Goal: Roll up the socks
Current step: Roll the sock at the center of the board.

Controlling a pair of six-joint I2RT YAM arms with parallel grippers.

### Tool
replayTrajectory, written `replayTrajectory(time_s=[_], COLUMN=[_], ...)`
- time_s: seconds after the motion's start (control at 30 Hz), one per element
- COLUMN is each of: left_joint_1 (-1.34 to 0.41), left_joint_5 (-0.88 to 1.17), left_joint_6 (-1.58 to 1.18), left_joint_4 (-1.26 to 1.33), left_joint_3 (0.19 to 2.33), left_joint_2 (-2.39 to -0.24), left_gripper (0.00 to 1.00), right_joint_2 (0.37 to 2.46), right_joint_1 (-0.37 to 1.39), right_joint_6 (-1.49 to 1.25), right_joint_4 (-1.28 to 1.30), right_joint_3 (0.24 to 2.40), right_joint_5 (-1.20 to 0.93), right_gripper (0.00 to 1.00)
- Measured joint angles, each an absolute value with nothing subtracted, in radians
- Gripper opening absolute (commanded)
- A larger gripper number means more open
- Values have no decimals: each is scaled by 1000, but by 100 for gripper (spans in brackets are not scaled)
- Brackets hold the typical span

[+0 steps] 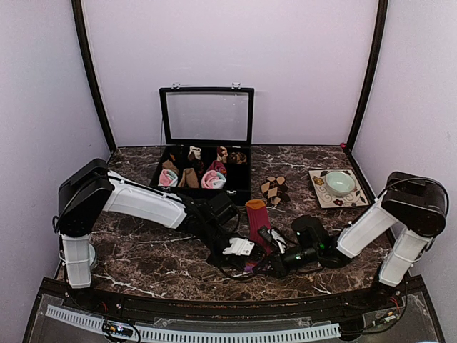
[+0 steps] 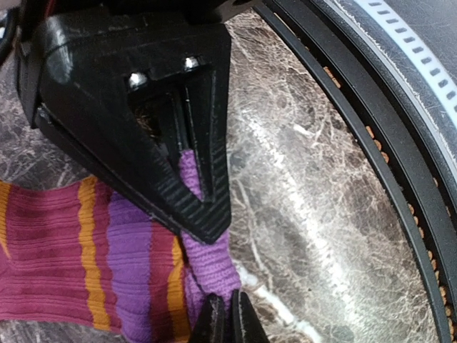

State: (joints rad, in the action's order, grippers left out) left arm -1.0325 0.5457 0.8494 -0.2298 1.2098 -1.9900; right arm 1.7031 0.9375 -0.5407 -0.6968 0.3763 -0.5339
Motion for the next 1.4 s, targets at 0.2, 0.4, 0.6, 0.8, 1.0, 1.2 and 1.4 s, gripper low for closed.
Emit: replayTrajectory(time_s=[0.2,0.4,0.6,0.8,1.0,1.2,1.4], left_joint_1=[-1032,-1032,-1032,-1036,-1038,-1038,-1038], left_joint_5=[568,567,545,504,500,493,484], left_joint_6=[826,815,804,794,788,789,789], left_joint_4=[-248,-258,-268,-271,-271,-270,-262], left_joint_3=[1231,1233,1234,1234,1234,1234,1236], left_joint_2=[-2012,-2012,-2000,-1980,-1980,-1980,-1986], left_gripper=[25,34,39,39,38,36,20], right_joint_2=[1685,1682,1690,1704,1715,1719,1719], right_joint_1=[937,937,936,936,935,934,934], right_joint_6=[-530,-517,-514,-518,-532,-538,-545], right_joint_4=[-659,-651,-662,-686,-711,-730,-738], right_joint_3=[381,382,381,379,373,368,364], right_joint_5=[-524,-525,-532,-546,-552,-554,-553], right_gripper=[2,0,0,0,0,0,0])
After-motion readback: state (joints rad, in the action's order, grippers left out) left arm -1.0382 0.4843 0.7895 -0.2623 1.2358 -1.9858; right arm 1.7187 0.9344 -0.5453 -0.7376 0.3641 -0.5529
